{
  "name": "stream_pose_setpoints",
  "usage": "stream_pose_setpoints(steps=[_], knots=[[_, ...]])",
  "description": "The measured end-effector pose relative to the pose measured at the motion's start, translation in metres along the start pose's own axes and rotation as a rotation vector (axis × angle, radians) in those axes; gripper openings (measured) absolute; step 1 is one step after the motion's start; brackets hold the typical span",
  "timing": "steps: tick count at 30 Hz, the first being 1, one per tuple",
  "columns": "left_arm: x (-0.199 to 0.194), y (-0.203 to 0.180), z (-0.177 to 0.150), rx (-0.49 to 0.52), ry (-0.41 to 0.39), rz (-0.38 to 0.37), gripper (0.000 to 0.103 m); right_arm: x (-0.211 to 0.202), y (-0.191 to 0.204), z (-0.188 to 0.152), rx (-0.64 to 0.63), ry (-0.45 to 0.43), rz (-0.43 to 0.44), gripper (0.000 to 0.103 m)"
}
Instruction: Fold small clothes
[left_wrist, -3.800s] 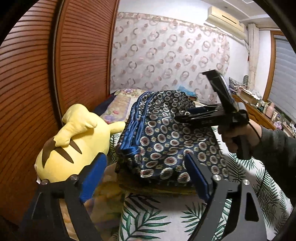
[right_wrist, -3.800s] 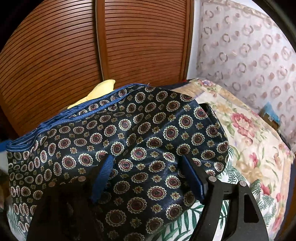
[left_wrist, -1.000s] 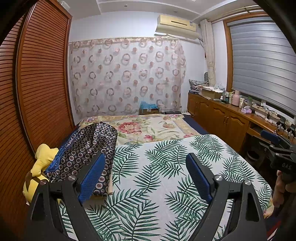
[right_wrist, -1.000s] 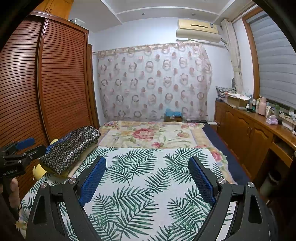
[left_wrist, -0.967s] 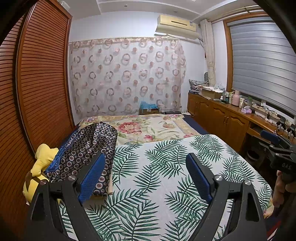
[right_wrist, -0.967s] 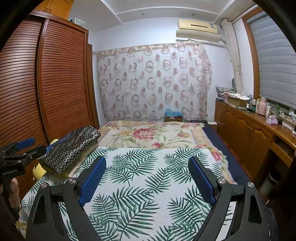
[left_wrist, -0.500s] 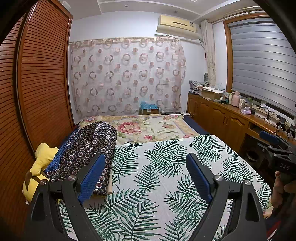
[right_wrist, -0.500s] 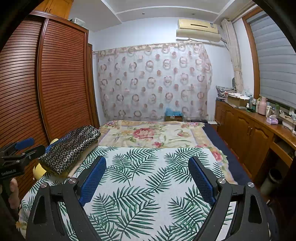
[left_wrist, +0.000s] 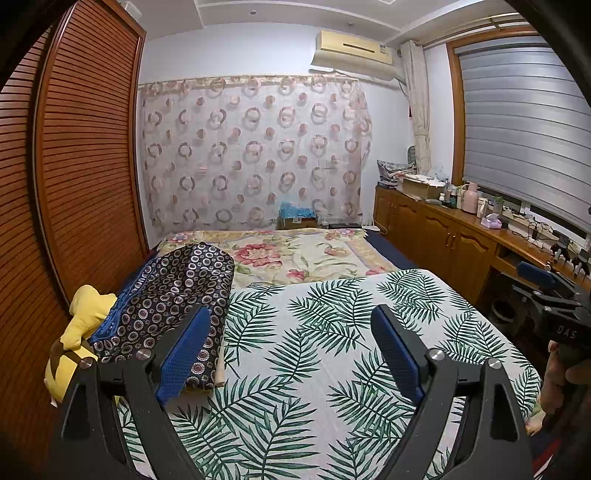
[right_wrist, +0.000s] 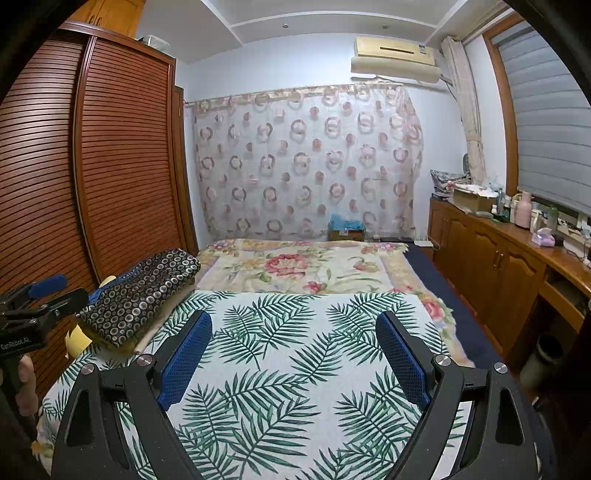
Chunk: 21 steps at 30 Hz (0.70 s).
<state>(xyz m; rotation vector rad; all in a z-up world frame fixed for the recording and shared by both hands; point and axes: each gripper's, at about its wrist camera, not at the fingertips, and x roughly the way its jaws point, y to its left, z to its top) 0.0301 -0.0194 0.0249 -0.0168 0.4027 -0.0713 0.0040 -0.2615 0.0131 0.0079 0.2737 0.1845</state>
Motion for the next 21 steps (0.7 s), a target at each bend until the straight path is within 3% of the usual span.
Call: stream_pose_setpoints(steps=[21], knots=[[0.0001, 0.0005, -0.0006, -0.001, 0.000, 0.000, 0.089, -0.0001, -0.0006, 0.0006, 0.002, 0.000, -0.004, 0.091]])
